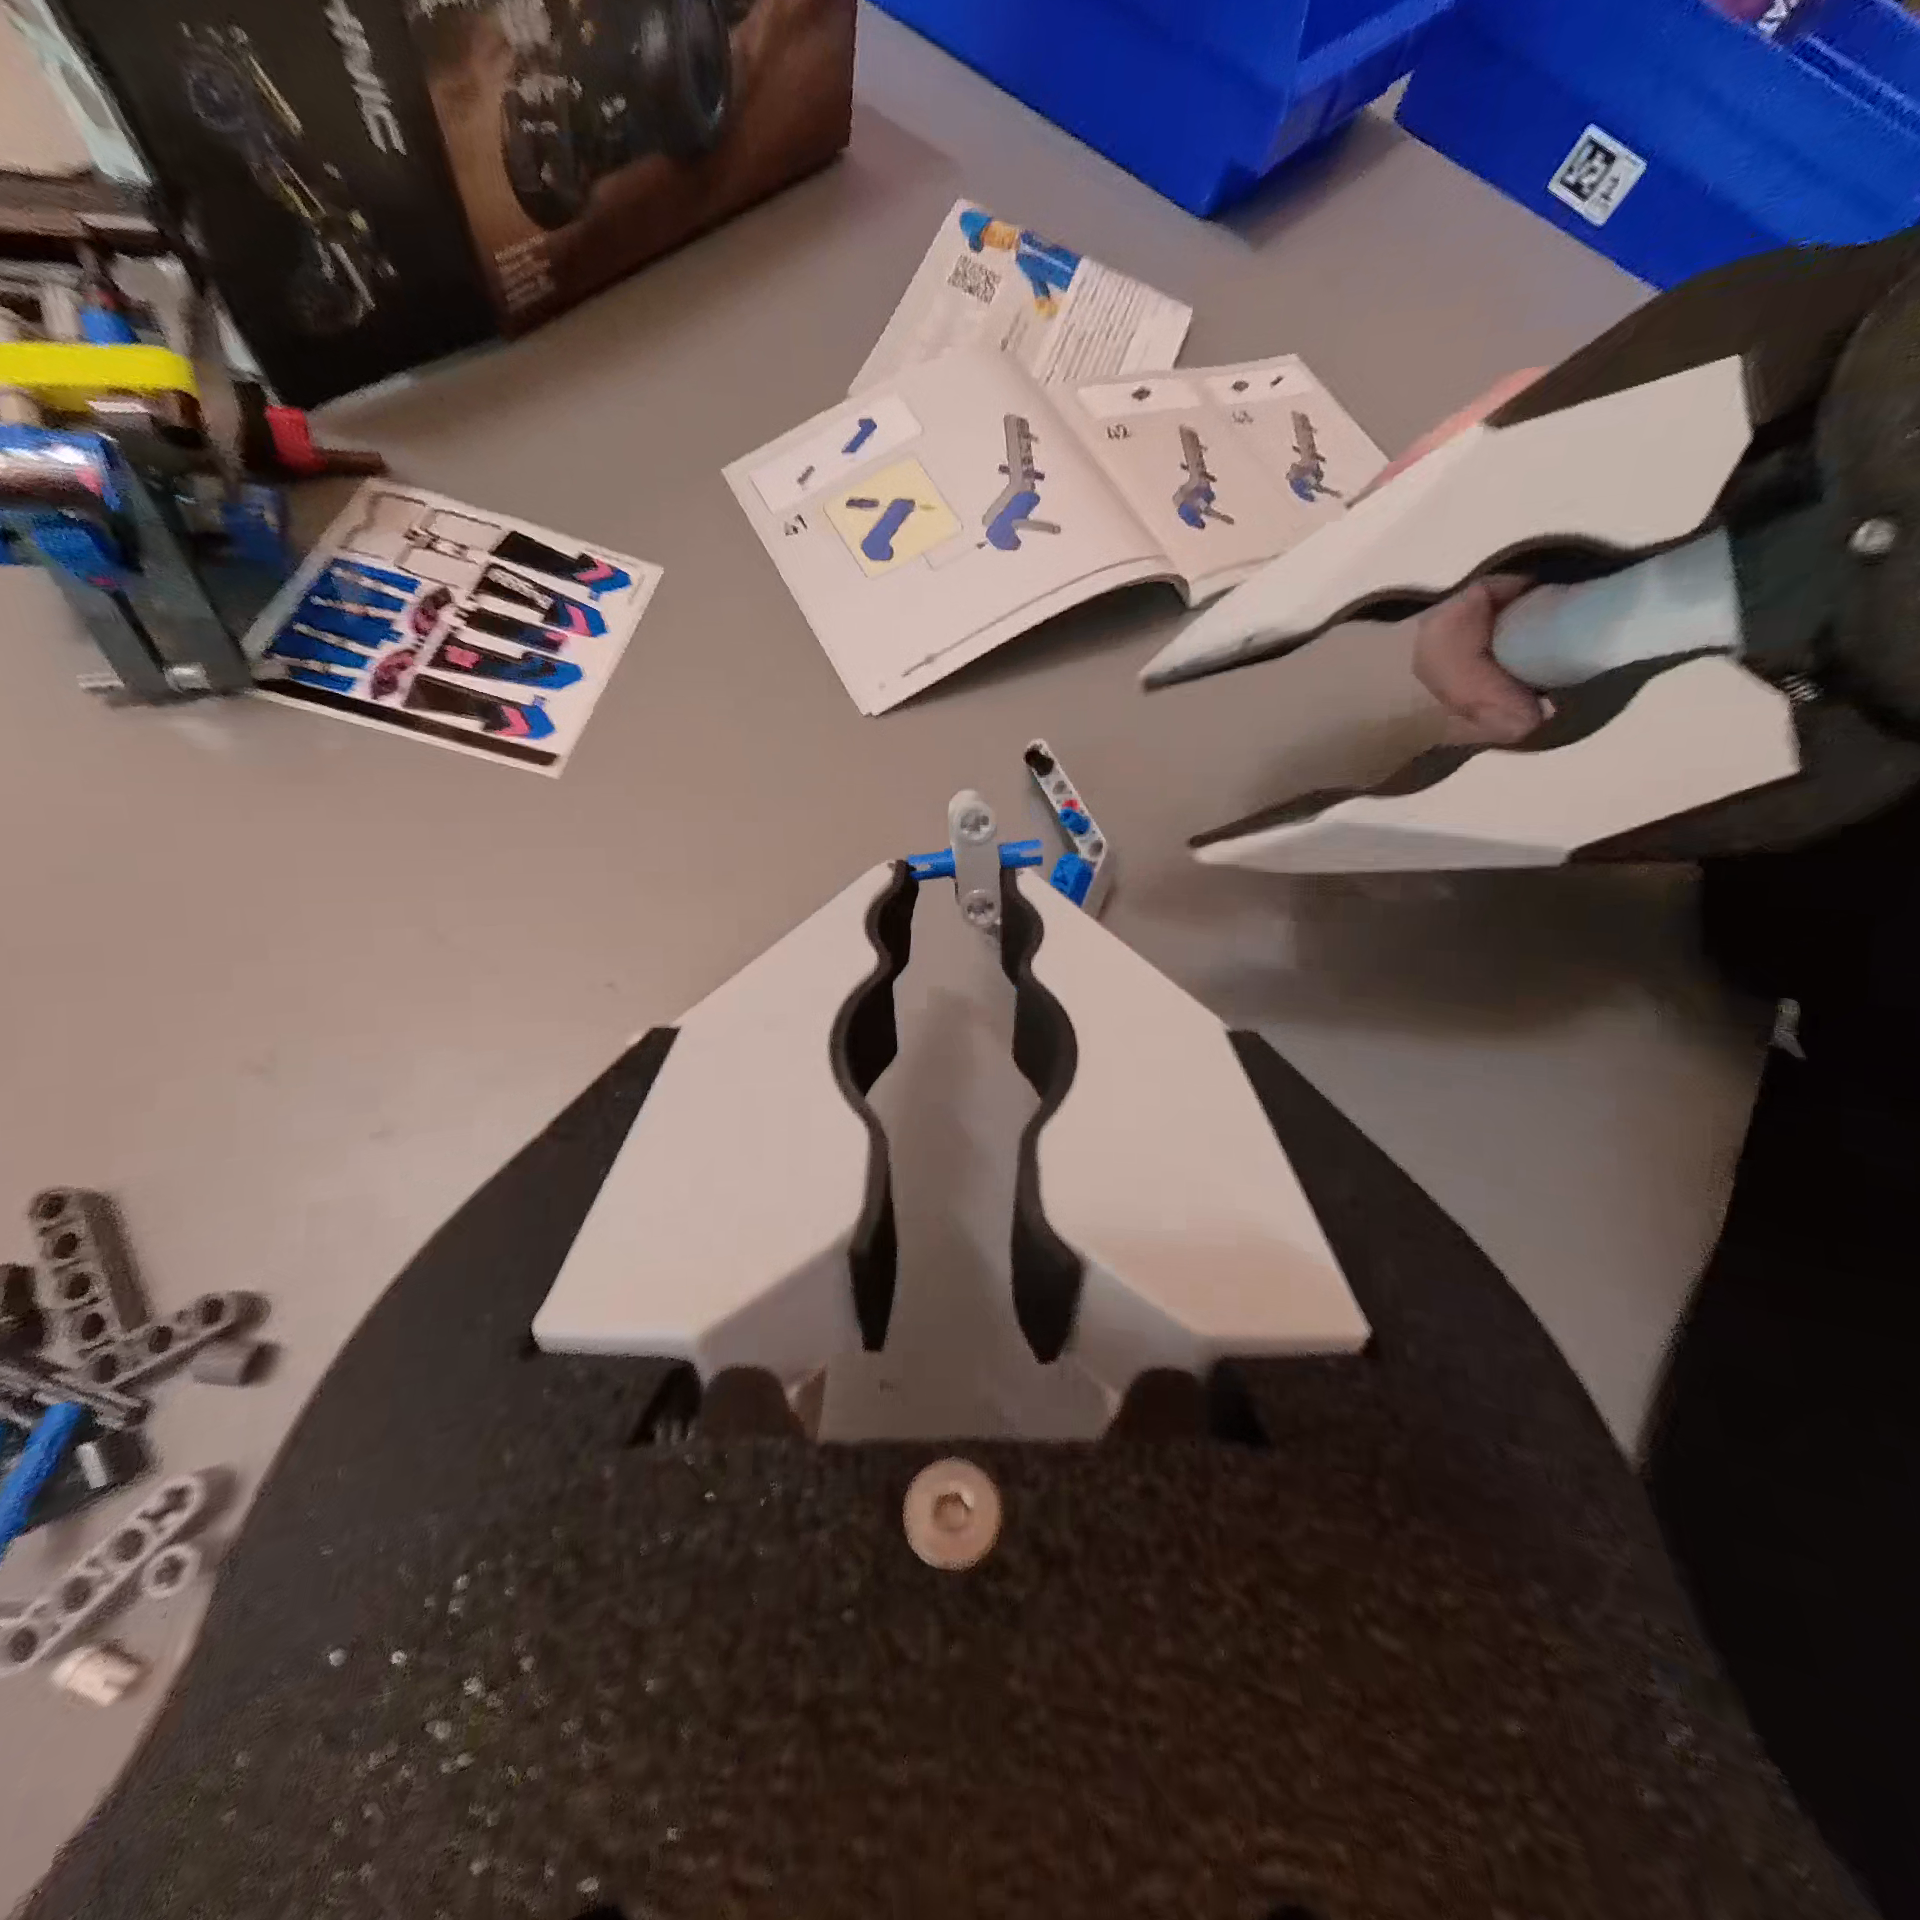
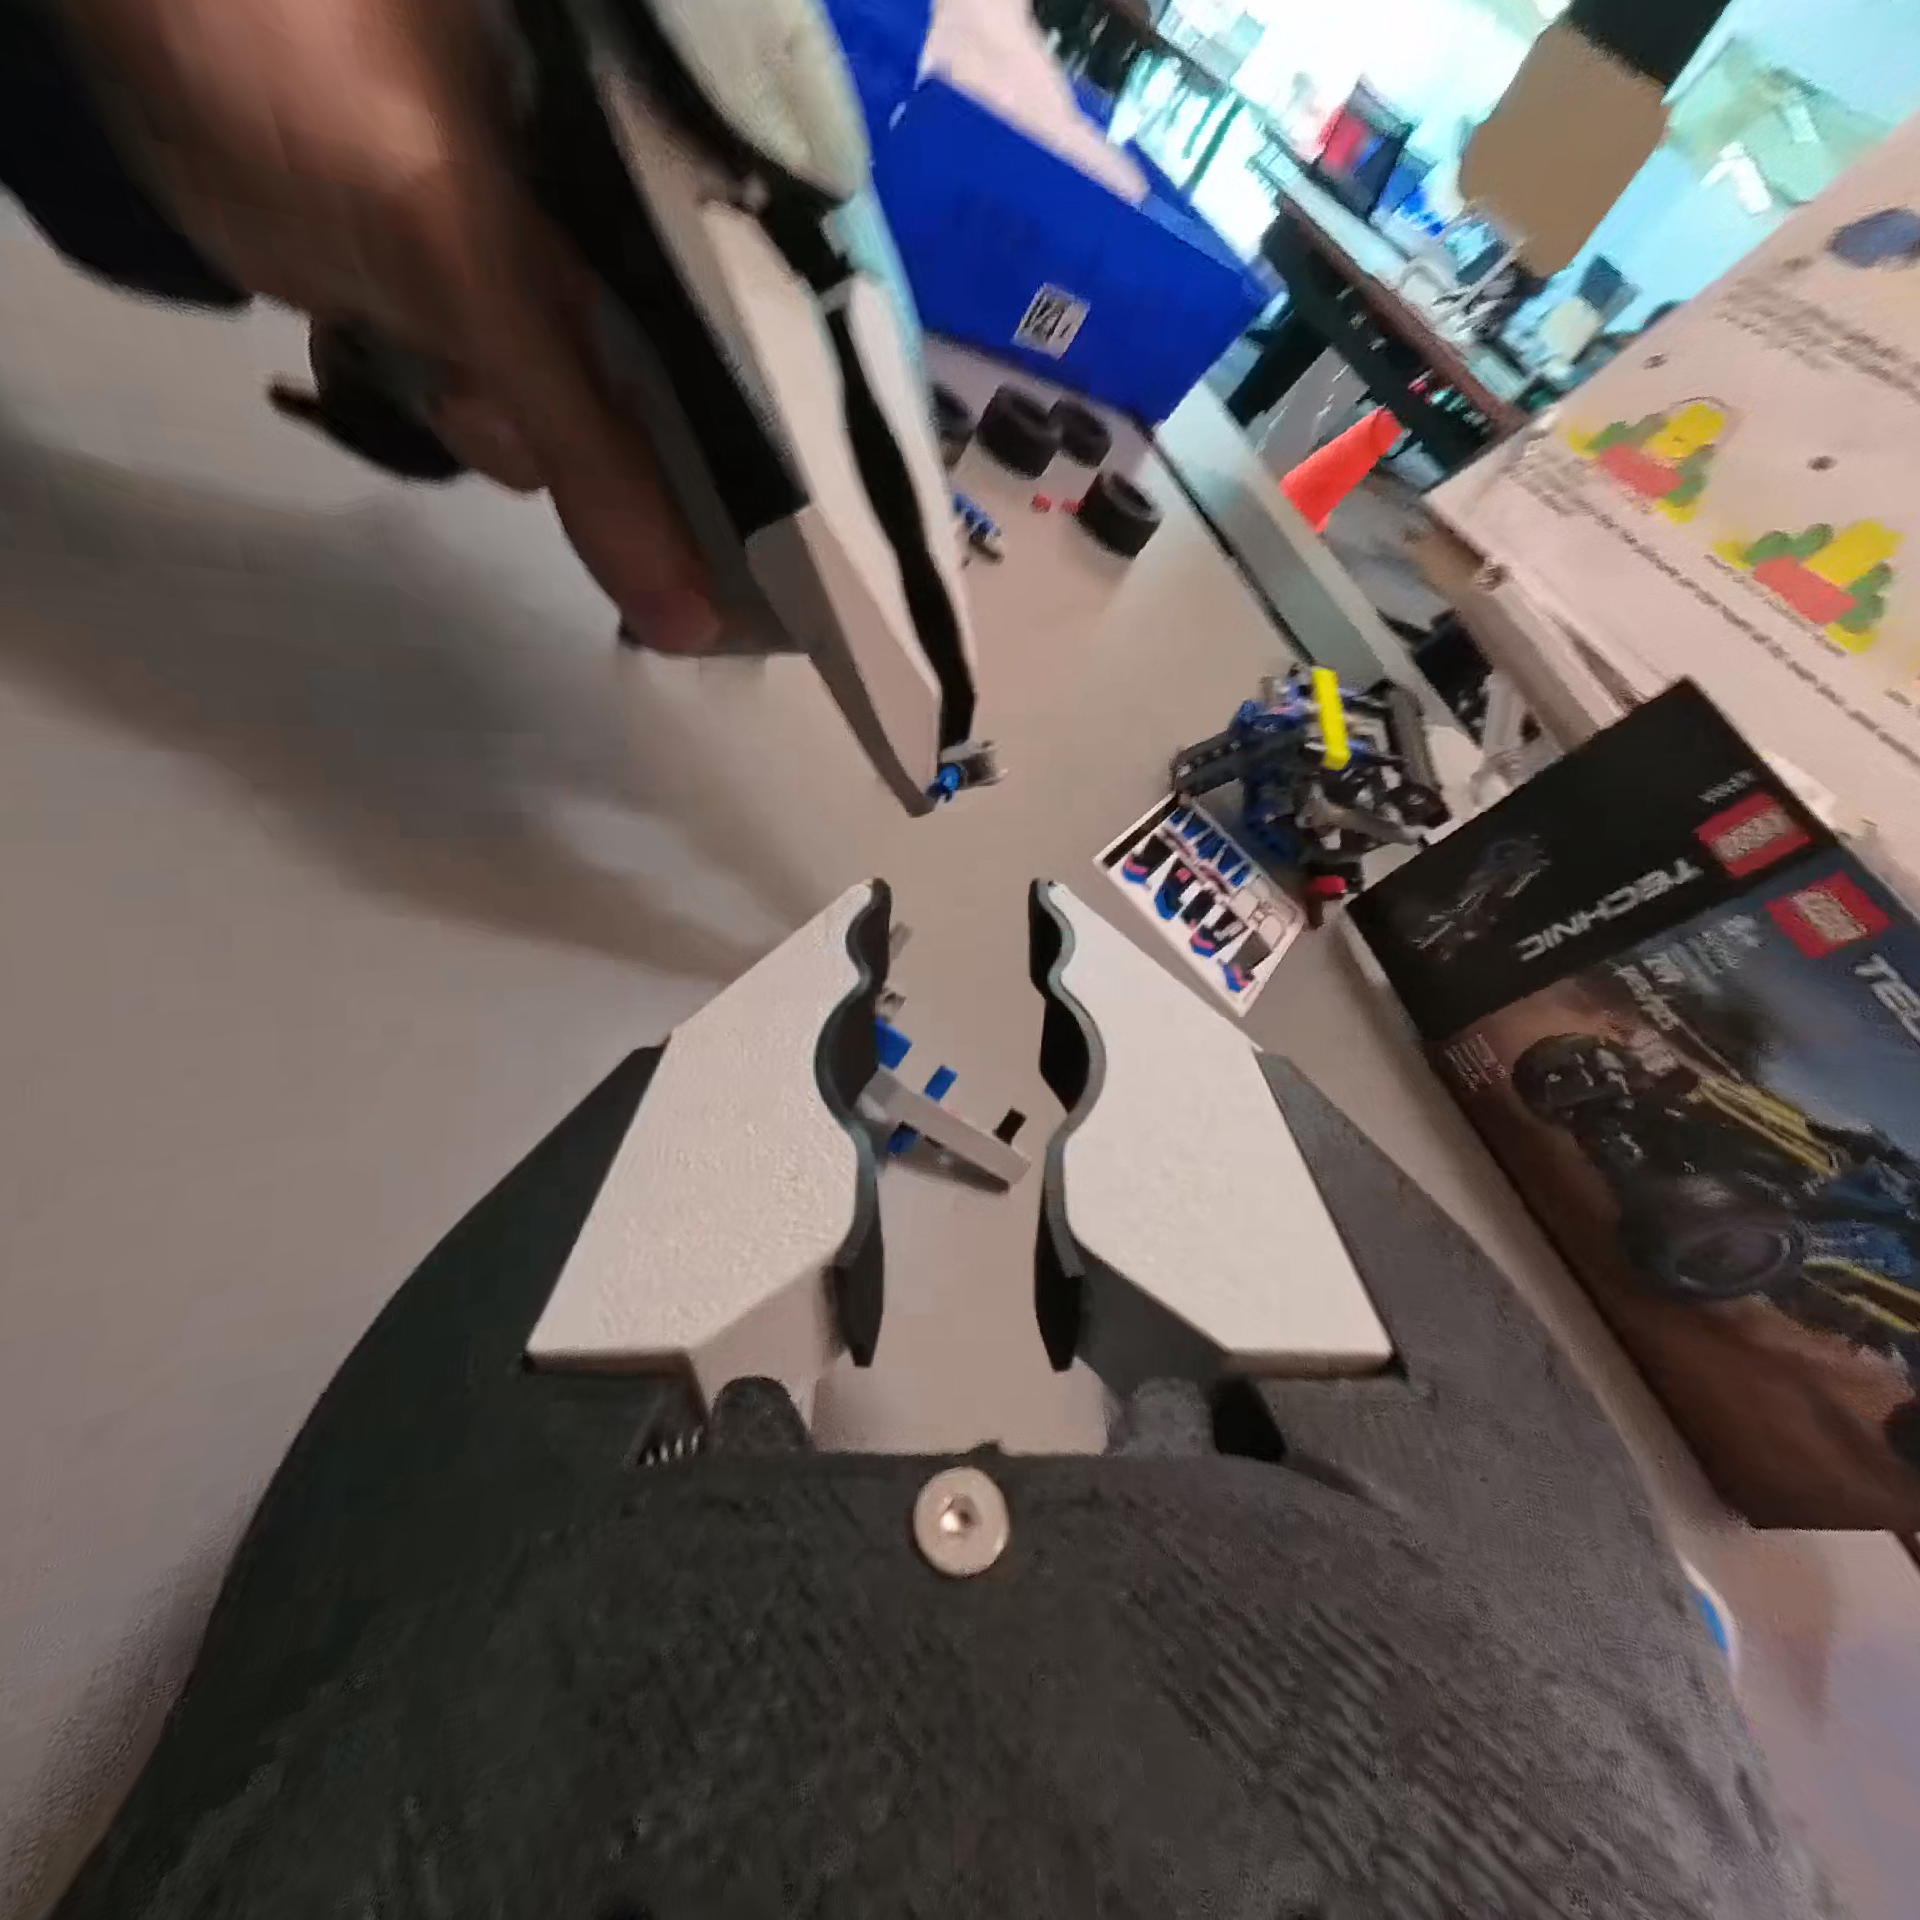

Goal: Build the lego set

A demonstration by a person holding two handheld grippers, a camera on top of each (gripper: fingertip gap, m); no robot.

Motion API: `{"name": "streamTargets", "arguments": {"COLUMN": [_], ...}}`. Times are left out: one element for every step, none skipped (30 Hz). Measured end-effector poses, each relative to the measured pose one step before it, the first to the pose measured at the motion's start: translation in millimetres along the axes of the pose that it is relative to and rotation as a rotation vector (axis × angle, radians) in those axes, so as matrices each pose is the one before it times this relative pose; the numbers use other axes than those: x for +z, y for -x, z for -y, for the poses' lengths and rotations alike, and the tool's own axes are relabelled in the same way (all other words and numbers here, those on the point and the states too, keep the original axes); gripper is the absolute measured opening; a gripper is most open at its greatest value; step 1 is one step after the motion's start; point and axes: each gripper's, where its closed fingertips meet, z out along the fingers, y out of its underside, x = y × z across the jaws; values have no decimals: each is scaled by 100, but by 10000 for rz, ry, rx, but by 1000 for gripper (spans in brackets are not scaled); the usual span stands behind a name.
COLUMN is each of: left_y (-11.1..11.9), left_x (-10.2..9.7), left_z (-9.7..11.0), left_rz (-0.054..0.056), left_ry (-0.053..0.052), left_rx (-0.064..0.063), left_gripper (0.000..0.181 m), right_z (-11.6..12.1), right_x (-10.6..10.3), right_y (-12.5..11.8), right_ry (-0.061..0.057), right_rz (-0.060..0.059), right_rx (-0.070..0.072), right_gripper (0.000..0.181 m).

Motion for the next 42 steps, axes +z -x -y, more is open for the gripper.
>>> {"name": "streamTargets", "arguments": {"left_y": [-195,-128,-185,-156,-88,-41,-19,-39,-101,-162,-266,-261,-96,-50,-81,-57,-123,-122,-38,30,59,119,158,68,1,63,13,-50,-73,-99,-106,-38,-76,-187,-207,-199,-197,-256,-317,-405,-520,-690], "left_x": [203,166,114,69,40,7,-24,-52,-54,-20,19,46,53,33,3,-37,-41,-46,-73,-99,-104,-113,-132,-110,-66,-54,-49,-35,-21,2,-11,-41,-49,-41,-23,-50,-58,-92,-111,-160,-193,-210], "left_z": [-259,-161,-57,-93,-162,-136,-86,-25,48,85,92,75,46,49,42,16,6,31,75,73,87,189,353,400,334,262,258,258,243,210,240,267,233,200,214,194,131,99,81,113,161,195], "left_rz": [-69,-13,-18,21,69,89,91,56,-1,-55,-122,-128,-33,-14,-54,-39,-80,-76,-15,29,58,132,209,183,168,226,208,156,122,81,66,93,58,-25,-24,5,13,-33,-128,-266,-418,-604], "left_ry": [133,66,18,57,97,76,35,1,-29,-51,-41,-21,-2,1,-5,5,10,-13,-52,-55,-49,-98,-195,-237,-187,-143,-131,-121,-99,-72,-88,-108,-98,-108,-133,-133,-93,-63,-96,-172,-249,-295], "left_rx": [-97,6,84,96,123,146,132,91,51,35,39,9,-18,43,105,114,122,166,278,366,381,310,227,244,325,398,438,419,371,344,328,300,281,262,248,284,321,329,279,161,23,-97], "left_gripper": [13,13,13,13,13,13,13,13,13,13,13,13,13,13,13,13,13,13,13,13,13,13,13,13,13,13,13,13,13,13,13,13,13,13,13,13,13,13,14,13,14,14], "right_z": [-312,99,296,272,217,138,-35,-184,-86,69,60,38,25,-36,-48,71,180,92,-109,-141,51,178,189,230,208,256,372,397,503,504,290,77,61,39,14,5,-86,-149,-189,-213,-244,-238], "right_x": [329,262,147,83,50,-24,-25,12,-2,8,42,39,15,-4,-35,-65,-112,-85,-12,32,1,-71,-89,-85,-93,-144,-206,-210,-203,-181,-114,-32,-28,-53,-46,-76,-114,-155,-154,-189,-219,-308], "right_y": [498,282,299,136,-101,-82,3,-146,-84,140,72,82,129,-18,-16,81,88,29,-19,-80,-118,-177,-294,-193,-241,-330,-222,-222,-82,173,214,145,232,236,129,137,215,265,311,407,427,449], "right_ry": [231,-33,-140,-100,-72,-59,19,89,5,-80,-30,12,22,39,24,-59,-121,-58,43,34,-92,-152,-164,-216,-214,-245,-332,-327,-378,-365,-213,-90,-90,-59,-37,-47,14,46,14,11,56,104], "right_rz": [134,-28,48,51,-46,14,110,25,3,85,9,-11,19,-55,-17,61,66,37,15,-19,-38,-24,-41,88,90,32,93,113,213,337,309,220,228,205,90,50,31,-7,-64,-3,79,234], "right_rx": [-298,-163,-41,128,173,133,201,247,131,27,22,-71,-149,-104,-36,-1,-33,-11,65,150,267,471,630,715,774,694,602,664,674,607,521,398,291,216,166,122,121,50,-75,-177,-55,132], "right_gripper": [20,15,9,3,2,4,7,10,11,11,11,10,6,3,2,2,2,3,3,5,6,6,5,10,15,18,18,17,18,15,8,3,2,1,1,3,3,0,0,0,0,0]}}
